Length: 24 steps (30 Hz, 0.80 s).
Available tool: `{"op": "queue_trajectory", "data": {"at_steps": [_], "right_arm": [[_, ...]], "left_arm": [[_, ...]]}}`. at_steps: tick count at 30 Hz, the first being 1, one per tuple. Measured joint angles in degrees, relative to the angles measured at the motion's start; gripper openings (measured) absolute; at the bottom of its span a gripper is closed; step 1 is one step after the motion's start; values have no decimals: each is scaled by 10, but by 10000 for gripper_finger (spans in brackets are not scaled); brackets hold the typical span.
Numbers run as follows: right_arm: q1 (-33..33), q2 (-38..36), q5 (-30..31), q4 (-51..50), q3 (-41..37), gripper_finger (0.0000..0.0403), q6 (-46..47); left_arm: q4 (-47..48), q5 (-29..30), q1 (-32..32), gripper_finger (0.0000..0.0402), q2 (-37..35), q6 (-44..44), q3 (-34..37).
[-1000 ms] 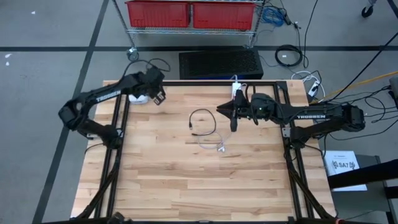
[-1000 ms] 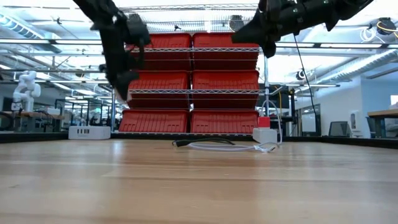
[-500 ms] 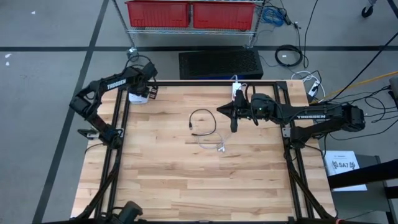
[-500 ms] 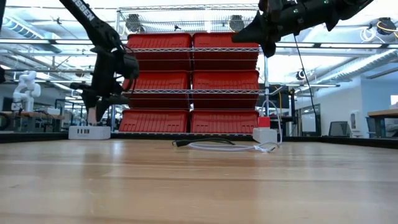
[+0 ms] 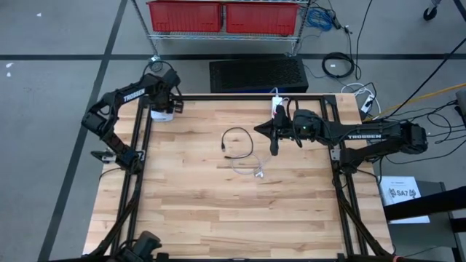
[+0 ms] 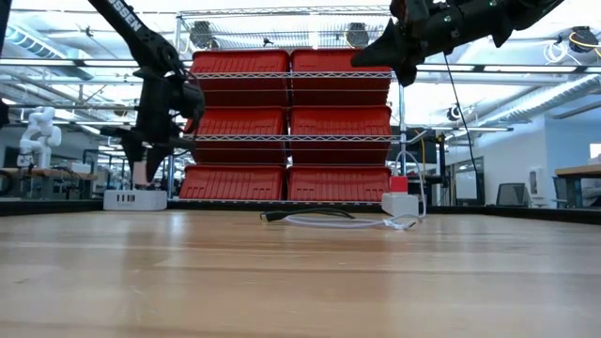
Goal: Insert USB
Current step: Insert the orange charger adapter into the left outlet extension
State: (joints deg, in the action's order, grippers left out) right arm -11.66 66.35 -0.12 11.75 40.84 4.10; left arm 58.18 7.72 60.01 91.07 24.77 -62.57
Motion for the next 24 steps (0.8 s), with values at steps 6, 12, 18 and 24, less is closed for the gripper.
{"op": "queue_trajectory", "data": {"at_steps": [6, 12, 18, 24], "right_arm": [[0, 0, 0, 0, 0, 0, -3], [0, 0, 0, -1, 0, 0, -3], [0, 0, 0, -2, 0, 0, -3], [0, 0, 0, -10, 0, 0, -7]], "left_arm": [[-10, 12, 4, 124, 0, 9, 0], [-24, 14, 11, 124, 0, 19, 0], [-14, 8, 11, 124, 0, 35, 0], [-5, 11, 11, 124, 4, 49, -1]]}}
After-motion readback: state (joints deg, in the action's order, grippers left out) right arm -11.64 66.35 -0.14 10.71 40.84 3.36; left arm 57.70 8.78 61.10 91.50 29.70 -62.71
